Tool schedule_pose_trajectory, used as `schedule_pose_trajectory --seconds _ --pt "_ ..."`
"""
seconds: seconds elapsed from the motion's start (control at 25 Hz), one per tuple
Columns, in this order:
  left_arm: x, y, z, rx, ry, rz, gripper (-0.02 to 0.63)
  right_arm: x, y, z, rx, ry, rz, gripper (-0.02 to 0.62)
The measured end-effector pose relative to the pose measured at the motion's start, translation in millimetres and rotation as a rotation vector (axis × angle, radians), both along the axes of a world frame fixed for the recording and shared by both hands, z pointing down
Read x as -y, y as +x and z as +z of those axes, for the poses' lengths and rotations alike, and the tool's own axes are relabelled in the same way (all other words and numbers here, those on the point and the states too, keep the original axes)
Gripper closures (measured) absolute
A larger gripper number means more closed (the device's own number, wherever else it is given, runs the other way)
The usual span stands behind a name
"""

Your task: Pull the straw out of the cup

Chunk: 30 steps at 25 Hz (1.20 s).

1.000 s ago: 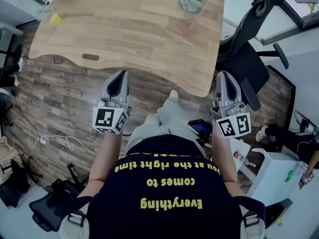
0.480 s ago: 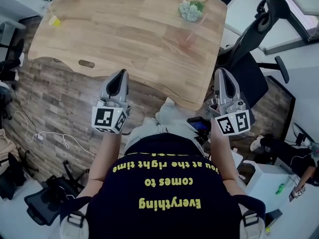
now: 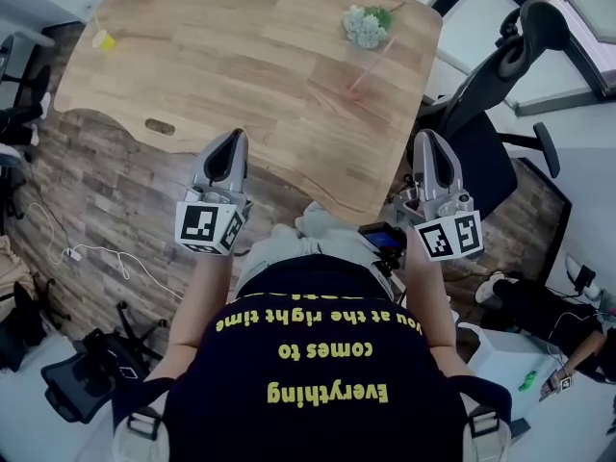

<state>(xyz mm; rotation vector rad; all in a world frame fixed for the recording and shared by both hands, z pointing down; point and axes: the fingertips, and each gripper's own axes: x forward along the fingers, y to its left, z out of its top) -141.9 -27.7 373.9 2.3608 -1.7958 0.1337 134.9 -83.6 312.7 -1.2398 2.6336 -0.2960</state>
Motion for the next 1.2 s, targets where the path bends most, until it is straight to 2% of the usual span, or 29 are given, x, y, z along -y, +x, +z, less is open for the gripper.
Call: schedule_pose_trajectory --seconds 0.56,0.8,1.2 --pt "25.8 24.4 2.5 0.01 -0.022 -0.033 0.606 36.8 11.8 9.1 0.011 -0.031 -0.077 0.589" --pt "34.5 26.3 7.7 0.006 -0.033 -0.013 0.606 41.5 13.3 14.3 0.009 -0.044 -0.065 0.589" --pt "66.1 23.4 6.2 -0.013 -0.021 0.074 0.606 49.9 8.6 10.5 -0.012 -0.052 0.006 0.589"
